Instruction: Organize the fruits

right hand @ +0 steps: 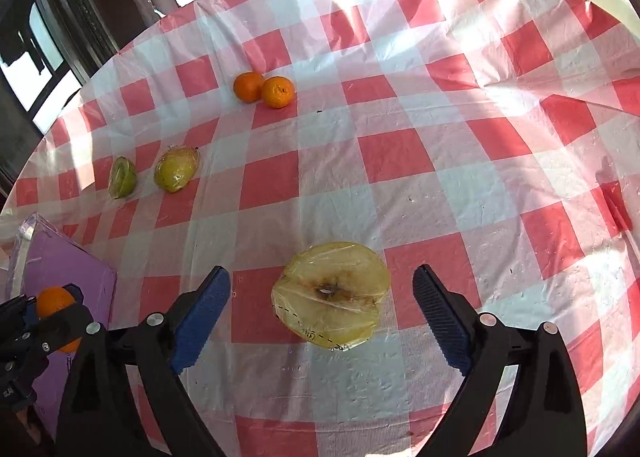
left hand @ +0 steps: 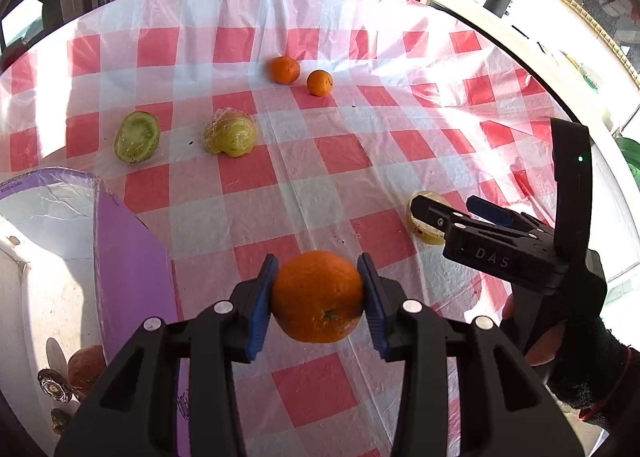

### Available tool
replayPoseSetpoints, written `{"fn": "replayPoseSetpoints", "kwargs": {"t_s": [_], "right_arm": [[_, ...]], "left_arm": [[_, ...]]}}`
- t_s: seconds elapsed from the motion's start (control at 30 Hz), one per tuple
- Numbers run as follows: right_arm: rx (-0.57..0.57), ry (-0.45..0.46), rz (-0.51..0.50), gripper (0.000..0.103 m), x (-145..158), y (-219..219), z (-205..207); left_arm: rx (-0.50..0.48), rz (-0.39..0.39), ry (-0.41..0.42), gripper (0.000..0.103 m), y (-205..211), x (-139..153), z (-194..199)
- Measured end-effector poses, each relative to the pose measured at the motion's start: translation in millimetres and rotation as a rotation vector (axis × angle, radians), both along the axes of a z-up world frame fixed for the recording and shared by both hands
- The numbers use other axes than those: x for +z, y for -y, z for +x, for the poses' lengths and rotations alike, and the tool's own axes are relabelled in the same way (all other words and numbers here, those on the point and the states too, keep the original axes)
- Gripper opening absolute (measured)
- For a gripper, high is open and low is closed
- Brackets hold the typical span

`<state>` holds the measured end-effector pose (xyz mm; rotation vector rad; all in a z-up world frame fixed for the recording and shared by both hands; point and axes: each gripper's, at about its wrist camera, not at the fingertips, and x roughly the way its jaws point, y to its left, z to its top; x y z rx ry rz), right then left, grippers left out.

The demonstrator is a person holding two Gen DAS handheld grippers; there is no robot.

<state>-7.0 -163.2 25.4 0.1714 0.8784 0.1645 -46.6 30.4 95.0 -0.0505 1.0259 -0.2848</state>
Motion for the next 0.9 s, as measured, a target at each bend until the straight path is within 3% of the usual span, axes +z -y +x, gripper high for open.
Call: {"fn": "replayPoseSetpoints", "kwargs": {"t_s": [0.17,0.27,0.5,0.73,0.9], "right_arm": [[0.084,-0.053,-0.147,0.09,-15,-19,13],[0.129,-0.063,-0.272,0.066,-27,-31,16],[0.041,-0.046,-0.211,0.065,-10,-28,-4],[0.11,0.04,-0.17,0.065,43,-70,-41],[0.205,0.108,-0.13,0.065,77,-120,-62]], "left_arm": [[-0.05,-0.002,0.014,0.041,2,7,-12],[-0.034,-0.008,0.018,0.041,-7,12,-15],[0.034,-0.062,0.057,0.041,-47,39,-25],[0.124,-0.121,0.109,0.041,-102,62,-43],[0.183,-0.112,0.105,0.041,-144,61,-63]]}}
